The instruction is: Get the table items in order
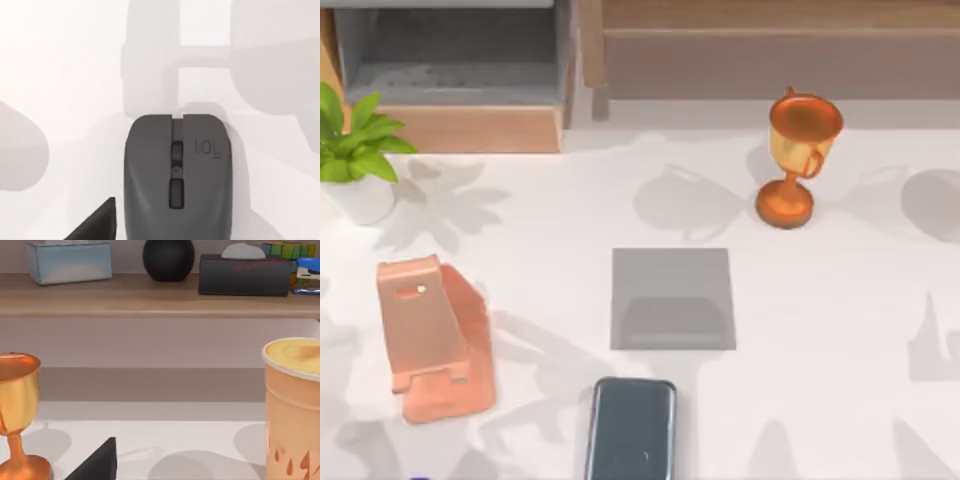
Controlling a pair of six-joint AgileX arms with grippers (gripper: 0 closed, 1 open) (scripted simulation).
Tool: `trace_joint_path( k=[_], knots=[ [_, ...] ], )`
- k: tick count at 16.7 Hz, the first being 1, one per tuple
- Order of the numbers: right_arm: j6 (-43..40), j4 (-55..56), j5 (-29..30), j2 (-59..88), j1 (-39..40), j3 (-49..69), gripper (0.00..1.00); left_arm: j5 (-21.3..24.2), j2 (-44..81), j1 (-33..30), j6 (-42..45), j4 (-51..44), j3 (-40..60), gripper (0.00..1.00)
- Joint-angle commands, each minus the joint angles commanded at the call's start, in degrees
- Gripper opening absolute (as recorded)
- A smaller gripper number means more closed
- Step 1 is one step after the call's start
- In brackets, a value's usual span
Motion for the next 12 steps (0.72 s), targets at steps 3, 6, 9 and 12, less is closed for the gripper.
trace_joint_path(
  k=[3,6,9,12],
  knots=[
    [0.00,0.00,0.00,0.00,0.00,0.00,1.00,-0.04,11.41,4.08,2.68,-8.25,6.95,1.00],
    [0.00,0.00,0.00,0.00,0.00,0.00,1.00,-0.07,17.80,7.09,4.63,-13.57,11.83,1.00],
    [0.00,0.00,0.00,0.00,0.00,0.00,1.00,-0.07,19.24,8.03,5.22,-15.09,13.32,1.00],
    [0.00,0.00,0.00,0.00,0.00,0.00,1.00,-0.09,19.04,7.77,5.15,-14.94,13.13,1.00]
  ],
)
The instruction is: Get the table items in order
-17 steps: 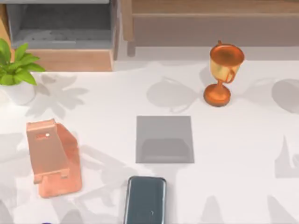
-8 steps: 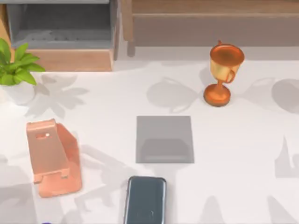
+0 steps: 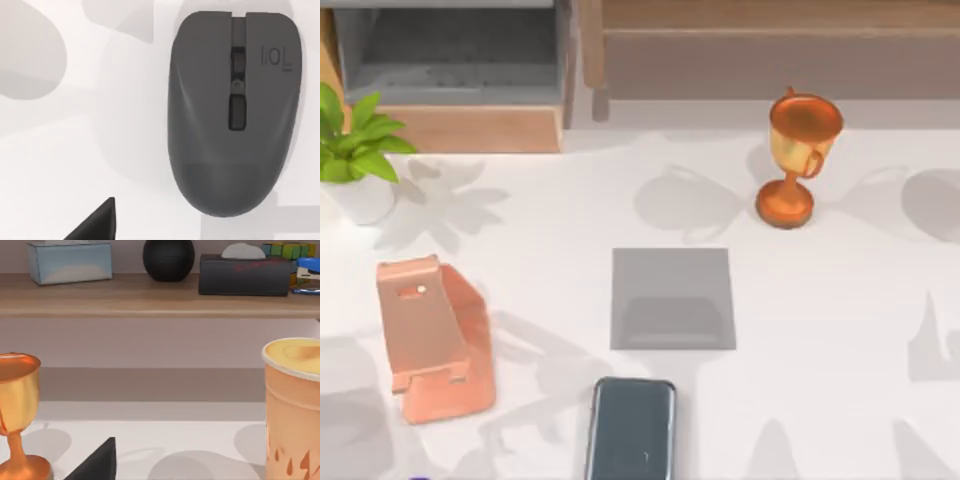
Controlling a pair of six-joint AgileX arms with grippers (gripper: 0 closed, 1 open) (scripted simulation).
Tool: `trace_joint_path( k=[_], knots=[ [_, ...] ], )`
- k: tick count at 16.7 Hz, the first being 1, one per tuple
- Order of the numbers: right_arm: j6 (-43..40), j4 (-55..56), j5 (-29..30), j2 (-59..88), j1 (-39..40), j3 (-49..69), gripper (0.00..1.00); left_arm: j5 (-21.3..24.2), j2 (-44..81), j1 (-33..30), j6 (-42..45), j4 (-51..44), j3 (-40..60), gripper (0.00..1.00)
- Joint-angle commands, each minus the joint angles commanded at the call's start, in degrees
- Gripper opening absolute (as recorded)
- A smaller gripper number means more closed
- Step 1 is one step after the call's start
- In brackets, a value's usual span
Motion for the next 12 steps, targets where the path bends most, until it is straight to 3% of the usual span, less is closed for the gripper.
trace_joint_path(
  k=[4,12],
  knots=[
    [0.00,0.00,0.00,0.00,0.00,0.00,1.00,0.01,2.08,0.14,-0.01,4.17,-2.62,1.00],
    [0.00,0.00,0.00,0.00,0.00,0.00,1.00,0.01,10.85,0.49,0.47,23.47,-12.70,1.00]
  ],
)
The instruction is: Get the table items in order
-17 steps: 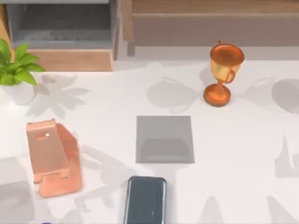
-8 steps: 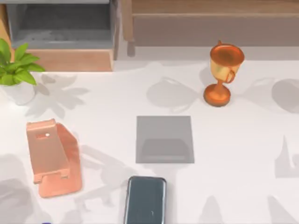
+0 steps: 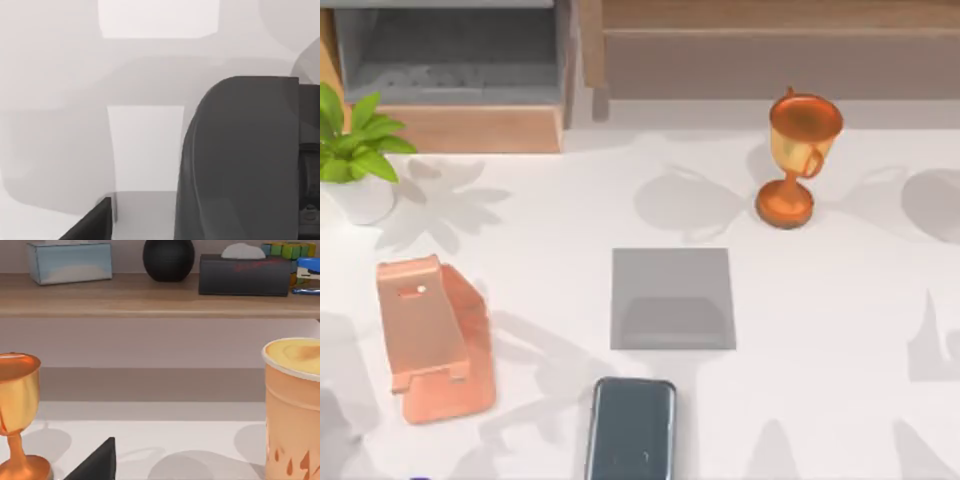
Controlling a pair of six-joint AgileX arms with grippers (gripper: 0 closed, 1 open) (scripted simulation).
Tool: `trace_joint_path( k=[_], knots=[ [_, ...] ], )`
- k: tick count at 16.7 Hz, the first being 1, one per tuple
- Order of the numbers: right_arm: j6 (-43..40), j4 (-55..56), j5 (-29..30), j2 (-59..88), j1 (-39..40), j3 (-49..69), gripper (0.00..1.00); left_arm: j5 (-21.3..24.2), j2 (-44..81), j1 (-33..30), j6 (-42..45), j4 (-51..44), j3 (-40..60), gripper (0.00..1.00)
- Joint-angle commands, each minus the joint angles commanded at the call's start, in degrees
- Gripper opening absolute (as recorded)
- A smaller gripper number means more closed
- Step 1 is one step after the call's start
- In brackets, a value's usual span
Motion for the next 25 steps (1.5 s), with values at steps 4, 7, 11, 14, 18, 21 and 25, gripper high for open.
trace_joint_path(
  k=[4,7,11,14,18,21,25],
  knots=[
    [0.00,0.00,0.00,0.00,0.00,0.00,1.00,0.00,0.16,0.01,0.01,0.26,-0.17,1.00],
    [0.00,0.00,0.00,0.00,0.00,0.00,1.00,0.00,0.16,0.01,0.01,0.26,-0.17,0.77],
    [0.00,0.00,0.00,0.00,0.00,0.00,1.00,0.00,0.16,0.01,0.01,0.26,-0.17,0.47],
    [0.00,0.00,0.00,0.00,0.00,0.00,1.00,0.00,0.16,0.01,0.01,0.26,-0.17,0.25],
    [0.00,0.00,0.00,0.00,0.00,0.00,1.00,0.00,0.16,0.01,0.01,0.26,-0.17,0.00],
    [0.00,0.00,0.00,0.00,0.00,0.00,1.00,0.00,0.16,0.01,0.01,0.26,-0.17,0.00],
    [0.00,0.00,0.00,0.00,0.00,0.00,1.00,0.00,0.16,0.01,0.01,0.26,-0.17,0.00]
  ],
)
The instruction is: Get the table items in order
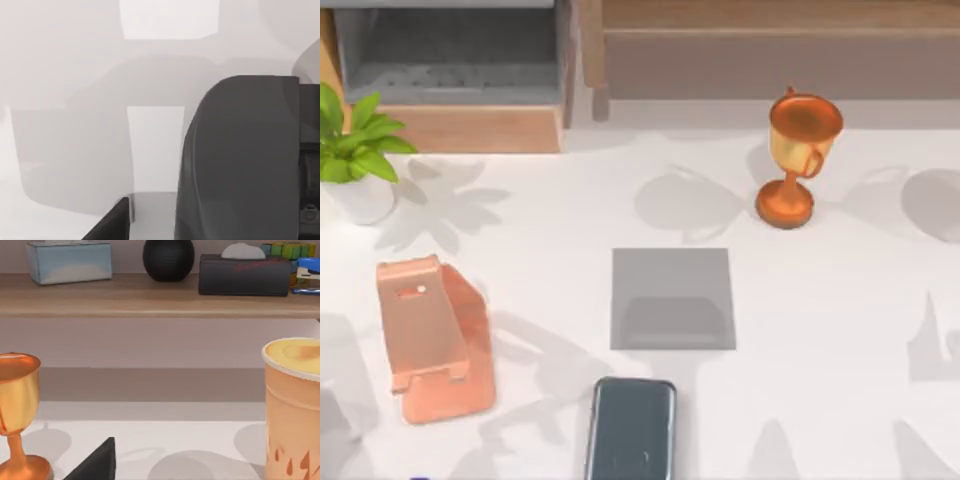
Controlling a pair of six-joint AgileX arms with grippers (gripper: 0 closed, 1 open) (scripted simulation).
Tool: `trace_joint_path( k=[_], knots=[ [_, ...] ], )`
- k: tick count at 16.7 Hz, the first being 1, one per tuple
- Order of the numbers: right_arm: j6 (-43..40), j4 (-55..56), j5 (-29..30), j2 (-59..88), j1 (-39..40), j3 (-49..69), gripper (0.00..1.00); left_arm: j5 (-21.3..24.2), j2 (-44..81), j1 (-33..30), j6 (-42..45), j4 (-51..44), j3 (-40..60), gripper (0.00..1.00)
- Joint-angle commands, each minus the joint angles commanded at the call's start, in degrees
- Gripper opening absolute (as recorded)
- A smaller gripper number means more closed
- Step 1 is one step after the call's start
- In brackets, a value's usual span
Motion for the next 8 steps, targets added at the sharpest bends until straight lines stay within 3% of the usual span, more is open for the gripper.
trace_joint_path(
  k=[4,8],
  knots=[
    [0.00,0.00,0.00,0.00,0.00,0.00,1.00,0.69,-2.65,0.03,-0.03,-4.18,2.81,0.00],
    [0.00,0.00,0.00,0.00,0.00,0.00,1.00,0.71,-6.05,-0.02,-0.06,-14.31,8.81,0.00]
  ],
)
